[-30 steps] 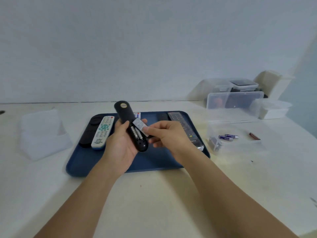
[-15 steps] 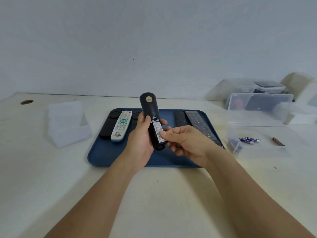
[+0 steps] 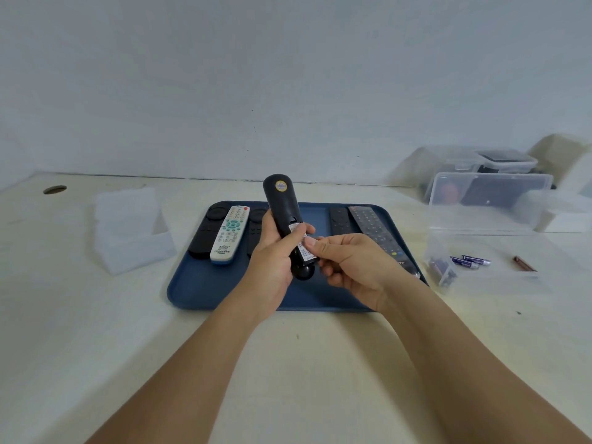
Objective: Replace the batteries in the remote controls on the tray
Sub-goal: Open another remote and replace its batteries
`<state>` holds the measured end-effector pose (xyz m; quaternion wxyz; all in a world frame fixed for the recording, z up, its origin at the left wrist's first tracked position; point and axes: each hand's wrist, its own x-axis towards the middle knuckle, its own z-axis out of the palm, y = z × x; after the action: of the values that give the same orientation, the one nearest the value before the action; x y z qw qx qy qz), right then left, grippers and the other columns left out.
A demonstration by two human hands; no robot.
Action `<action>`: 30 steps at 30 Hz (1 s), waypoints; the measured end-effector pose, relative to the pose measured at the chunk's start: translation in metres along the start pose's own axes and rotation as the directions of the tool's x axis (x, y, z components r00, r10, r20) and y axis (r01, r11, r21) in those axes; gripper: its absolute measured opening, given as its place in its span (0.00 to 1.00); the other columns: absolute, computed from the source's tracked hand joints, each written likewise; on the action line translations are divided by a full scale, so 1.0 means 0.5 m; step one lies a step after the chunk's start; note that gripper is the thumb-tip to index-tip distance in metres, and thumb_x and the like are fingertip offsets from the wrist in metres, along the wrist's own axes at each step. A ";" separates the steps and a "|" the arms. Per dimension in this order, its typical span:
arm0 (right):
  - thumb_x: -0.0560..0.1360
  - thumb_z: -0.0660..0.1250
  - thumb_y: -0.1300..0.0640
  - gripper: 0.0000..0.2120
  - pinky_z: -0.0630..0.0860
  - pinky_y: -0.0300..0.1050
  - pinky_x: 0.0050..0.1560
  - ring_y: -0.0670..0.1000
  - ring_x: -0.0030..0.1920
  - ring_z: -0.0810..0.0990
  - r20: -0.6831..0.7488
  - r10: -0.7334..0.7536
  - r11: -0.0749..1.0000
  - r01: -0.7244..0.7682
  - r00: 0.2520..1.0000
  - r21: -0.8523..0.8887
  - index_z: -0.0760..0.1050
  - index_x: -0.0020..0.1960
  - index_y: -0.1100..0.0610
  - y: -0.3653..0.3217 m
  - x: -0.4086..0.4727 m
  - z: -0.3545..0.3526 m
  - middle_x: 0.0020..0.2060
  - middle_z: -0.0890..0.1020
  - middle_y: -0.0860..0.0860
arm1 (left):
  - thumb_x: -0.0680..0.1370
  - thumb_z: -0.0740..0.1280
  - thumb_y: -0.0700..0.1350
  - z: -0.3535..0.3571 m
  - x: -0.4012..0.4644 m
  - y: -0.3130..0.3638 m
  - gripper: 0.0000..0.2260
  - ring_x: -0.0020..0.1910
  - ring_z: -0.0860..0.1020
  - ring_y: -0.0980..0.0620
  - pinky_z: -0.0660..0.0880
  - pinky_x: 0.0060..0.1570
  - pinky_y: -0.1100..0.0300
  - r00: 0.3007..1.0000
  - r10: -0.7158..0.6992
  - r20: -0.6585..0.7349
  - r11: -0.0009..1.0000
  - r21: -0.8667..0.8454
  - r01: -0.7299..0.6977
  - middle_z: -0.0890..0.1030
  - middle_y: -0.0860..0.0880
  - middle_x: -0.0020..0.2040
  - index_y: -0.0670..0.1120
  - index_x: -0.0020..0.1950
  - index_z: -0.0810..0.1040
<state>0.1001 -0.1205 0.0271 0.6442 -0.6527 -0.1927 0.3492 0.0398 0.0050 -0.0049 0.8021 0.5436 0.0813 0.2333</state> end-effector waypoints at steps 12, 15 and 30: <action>0.71 0.77 0.55 0.07 0.74 0.34 0.27 0.45 0.28 0.74 0.010 0.047 0.999 -0.047 0.999 -0.024 0.83 0.39 0.59 0.003 0.001 -0.016 0.30 0.79 0.53 | 0.84 0.59 0.38 -0.003 -0.009 0.001 0.13 0.51 0.83 0.50 0.78 0.54 0.49 0.996 -0.008 0.091 0.997 0.079 0.001 0.81 0.50 0.47 0.45 0.68 0.67; 0.71 0.77 0.54 0.09 0.72 0.34 0.27 0.45 0.29 0.75 0.018 0.018 0.998 -0.017 1.000 -0.064 0.82 0.39 0.60 0.003 0.001 -0.016 0.32 0.80 0.52 | 0.84 0.59 0.38 0.001 -0.010 0.003 0.14 0.50 0.83 0.52 0.78 0.45 0.55 0.996 -0.013 0.093 0.998 0.055 0.008 0.81 0.48 0.47 0.47 0.69 0.67; 0.80 0.66 0.59 0.05 0.74 0.39 0.28 0.51 0.31 0.77 0.083 -0.176 0.975 0.185 0.981 -0.122 0.76 0.51 0.62 -0.030 -0.009 -0.041 0.39 0.84 0.58 | 0.84 0.58 0.41 -0.006 0.002 0.023 0.08 0.40 0.78 0.47 0.79 0.37 0.55 0.996 -0.074 -0.055 0.986 -0.154 0.065 0.78 0.43 0.47 0.45 0.64 0.69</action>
<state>0.1146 -0.1368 0.0411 0.6224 -0.6598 -0.2964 0.2990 0.0363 0.0113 0.0044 0.8462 0.4702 0.1066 0.2271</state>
